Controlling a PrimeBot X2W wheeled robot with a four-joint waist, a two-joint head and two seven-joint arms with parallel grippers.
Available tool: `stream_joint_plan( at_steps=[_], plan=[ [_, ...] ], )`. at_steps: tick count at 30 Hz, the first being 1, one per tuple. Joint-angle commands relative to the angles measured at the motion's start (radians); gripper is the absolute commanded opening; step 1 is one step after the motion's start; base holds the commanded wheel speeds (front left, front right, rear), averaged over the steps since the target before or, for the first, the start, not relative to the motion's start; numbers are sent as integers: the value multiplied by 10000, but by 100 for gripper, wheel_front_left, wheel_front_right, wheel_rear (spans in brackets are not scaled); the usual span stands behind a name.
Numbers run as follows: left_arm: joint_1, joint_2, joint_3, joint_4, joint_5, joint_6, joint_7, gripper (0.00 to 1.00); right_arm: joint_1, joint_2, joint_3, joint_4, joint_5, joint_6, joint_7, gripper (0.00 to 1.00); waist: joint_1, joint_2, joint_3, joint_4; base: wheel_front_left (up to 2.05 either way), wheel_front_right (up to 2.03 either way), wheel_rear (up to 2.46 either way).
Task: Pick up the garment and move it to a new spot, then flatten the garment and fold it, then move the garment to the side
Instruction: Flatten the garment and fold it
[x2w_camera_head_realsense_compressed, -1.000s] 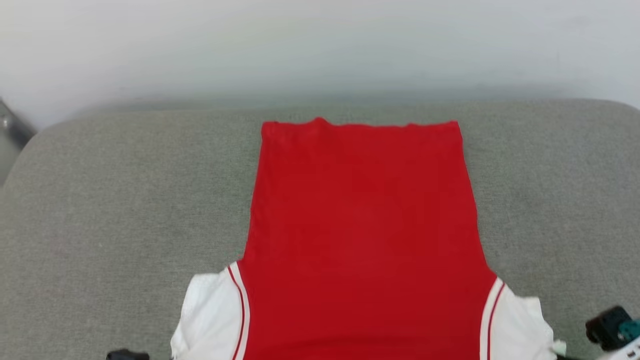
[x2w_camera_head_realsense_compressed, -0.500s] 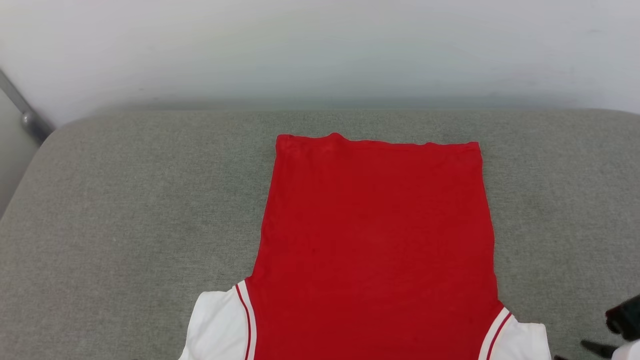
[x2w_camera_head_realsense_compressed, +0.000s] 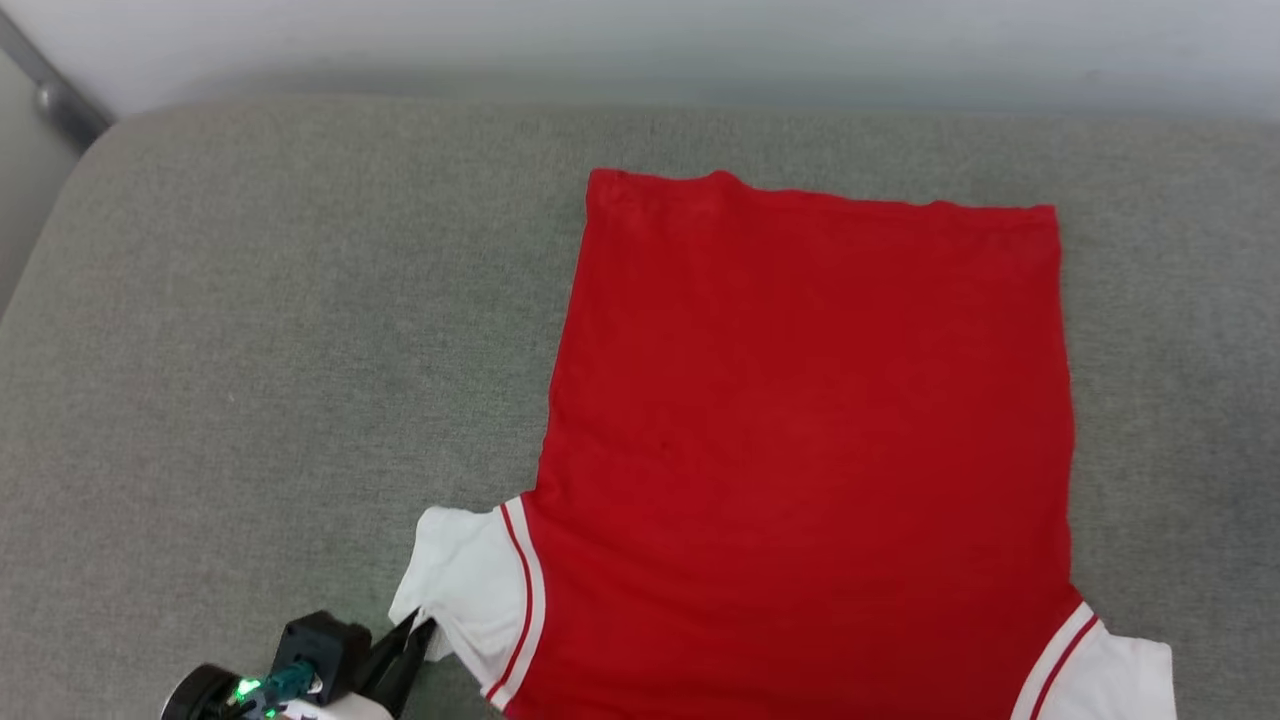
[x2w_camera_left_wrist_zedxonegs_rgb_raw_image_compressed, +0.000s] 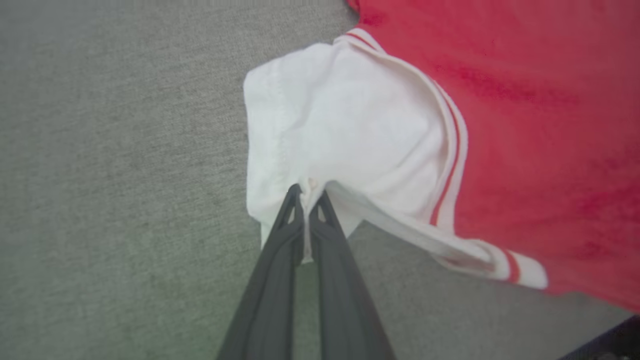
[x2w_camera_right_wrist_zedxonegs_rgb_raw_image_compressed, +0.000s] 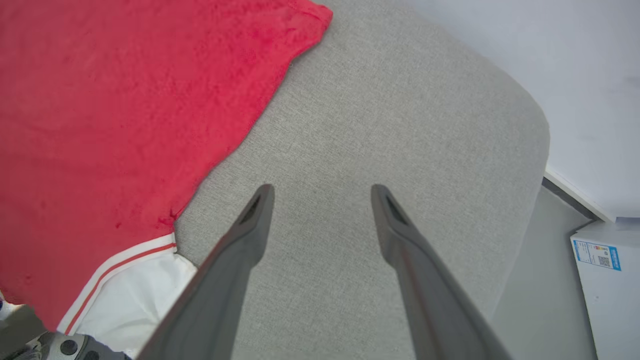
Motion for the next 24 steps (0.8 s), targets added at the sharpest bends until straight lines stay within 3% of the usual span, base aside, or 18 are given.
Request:
stream_joint_plan(
  at_steps=[1, 5, 12, 18, 24],
  plan=[
    [-289, -42, 18, -63, 146, -22, -26, 0, -666, -170, 109, 40, 144, -11, 675, 100, -1, 0, 851, 450, 0, 0, 0],
    [-878, -187, -32, -197, 594, 21, 18, 0, -2617, -144, 351, 265, 215, -11, 2532, 100, -1, 0, 1706, 869, 0, 0, 0],
    [-1561, -487, 3, -602, 1098, 229, -48, 0, -5416, 741, 792, 1242, -521, -11, 4958, 100, -1, 0, 2974, 1554, 0, 0, 0],
    [-2034, -797, -75, -816, 1415, 286, -25, 0, -6575, 1615, 726, 2205, -1273, -11, 5873, 100, -1, 0, 3782, 1986, 0, 0, 0],
    [-2386, -1013, -137, -791, 1644, 275, 16, 0, -6224, 2117, 413, 2771, -1729, -11, 5875, 100, -1, 0, 4325, 2352, 0, 0, 0]
  ],
)
